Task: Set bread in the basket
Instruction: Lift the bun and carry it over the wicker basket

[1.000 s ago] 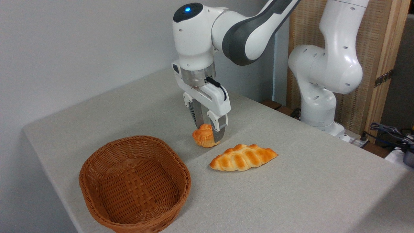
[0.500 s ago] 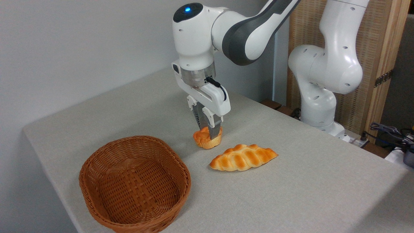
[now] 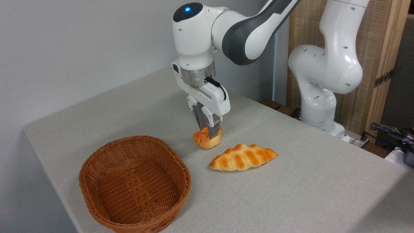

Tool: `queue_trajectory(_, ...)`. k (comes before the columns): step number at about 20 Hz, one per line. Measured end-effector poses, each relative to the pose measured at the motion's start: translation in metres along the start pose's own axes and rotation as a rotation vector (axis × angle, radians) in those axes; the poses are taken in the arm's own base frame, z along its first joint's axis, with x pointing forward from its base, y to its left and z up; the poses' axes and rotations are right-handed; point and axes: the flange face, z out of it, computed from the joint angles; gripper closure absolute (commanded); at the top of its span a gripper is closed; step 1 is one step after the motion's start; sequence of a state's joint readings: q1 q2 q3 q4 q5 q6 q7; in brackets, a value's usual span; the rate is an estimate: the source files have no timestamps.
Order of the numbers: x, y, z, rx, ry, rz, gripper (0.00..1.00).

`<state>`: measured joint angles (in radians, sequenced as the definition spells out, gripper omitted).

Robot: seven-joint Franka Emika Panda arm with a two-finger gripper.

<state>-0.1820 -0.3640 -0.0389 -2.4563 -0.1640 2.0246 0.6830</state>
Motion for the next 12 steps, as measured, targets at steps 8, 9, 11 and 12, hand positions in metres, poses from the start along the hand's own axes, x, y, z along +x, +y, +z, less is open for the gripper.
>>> queue_trajectory(8, 0.001, -0.009, -0.044, -0.028, -0.002, -0.016, 0.76)
queue_trajectory(9, -0.003, -0.017, -0.058, -0.031, 0.012, -0.032, 0.76)
queue_trajectory(11, -0.007, -0.030, -0.086, -0.028, 0.043, -0.052, 0.76)
queue_trajectory(12, -0.007, -0.033, -0.097, -0.021, 0.056, -0.057, 0.75)
